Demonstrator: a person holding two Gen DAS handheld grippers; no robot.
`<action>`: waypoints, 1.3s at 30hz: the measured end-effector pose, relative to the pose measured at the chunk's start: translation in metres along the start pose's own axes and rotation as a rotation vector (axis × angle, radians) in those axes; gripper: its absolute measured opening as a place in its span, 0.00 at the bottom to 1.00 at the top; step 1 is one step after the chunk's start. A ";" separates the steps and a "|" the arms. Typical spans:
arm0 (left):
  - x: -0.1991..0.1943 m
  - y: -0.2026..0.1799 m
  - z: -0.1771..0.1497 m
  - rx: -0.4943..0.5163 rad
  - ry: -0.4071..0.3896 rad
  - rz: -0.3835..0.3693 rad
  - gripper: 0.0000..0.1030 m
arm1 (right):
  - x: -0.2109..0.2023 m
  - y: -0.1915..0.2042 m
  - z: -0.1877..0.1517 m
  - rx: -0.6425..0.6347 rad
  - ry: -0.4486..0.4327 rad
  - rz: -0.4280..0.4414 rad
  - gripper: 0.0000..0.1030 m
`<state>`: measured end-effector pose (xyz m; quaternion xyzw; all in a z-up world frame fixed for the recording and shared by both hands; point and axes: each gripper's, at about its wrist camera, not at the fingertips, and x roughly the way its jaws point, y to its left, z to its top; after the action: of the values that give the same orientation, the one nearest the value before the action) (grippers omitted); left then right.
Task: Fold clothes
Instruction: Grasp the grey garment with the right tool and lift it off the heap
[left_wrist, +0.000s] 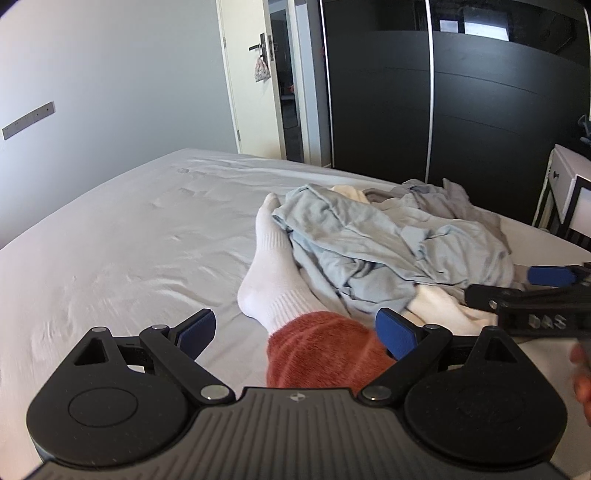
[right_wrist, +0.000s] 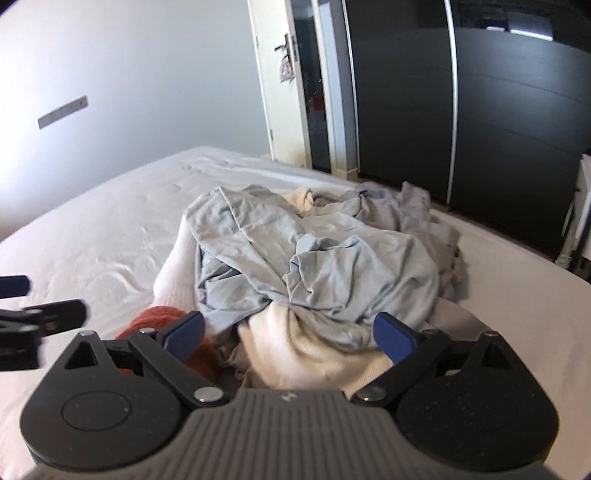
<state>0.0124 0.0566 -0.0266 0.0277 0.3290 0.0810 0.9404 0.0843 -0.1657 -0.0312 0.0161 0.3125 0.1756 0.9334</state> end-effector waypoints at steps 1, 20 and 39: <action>0.004 0.002 0.001 -0.001 0.004 0.003 1.00 | 0.012 -0.003 0.003 0.001 0.012 -0.003 0.95; 0.022 0.045 -0.008 -0.059 0.067 0.078 1.00 | 0.109 -0.026 0.033 -0.003 0.094 -0.117 0.08; -0.112 0.126 -0.005 -0.199 -0.119 0.230 1.00 | -0.124 0.119 0.170 -0.252 -0.417 0.255 0.02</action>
<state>-0.0941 0.1617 0.0514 -0.0235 0.2577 0.2185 0.9409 0.0546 -0.0828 0.1936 -0.0253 0.0846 0.3220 0.9426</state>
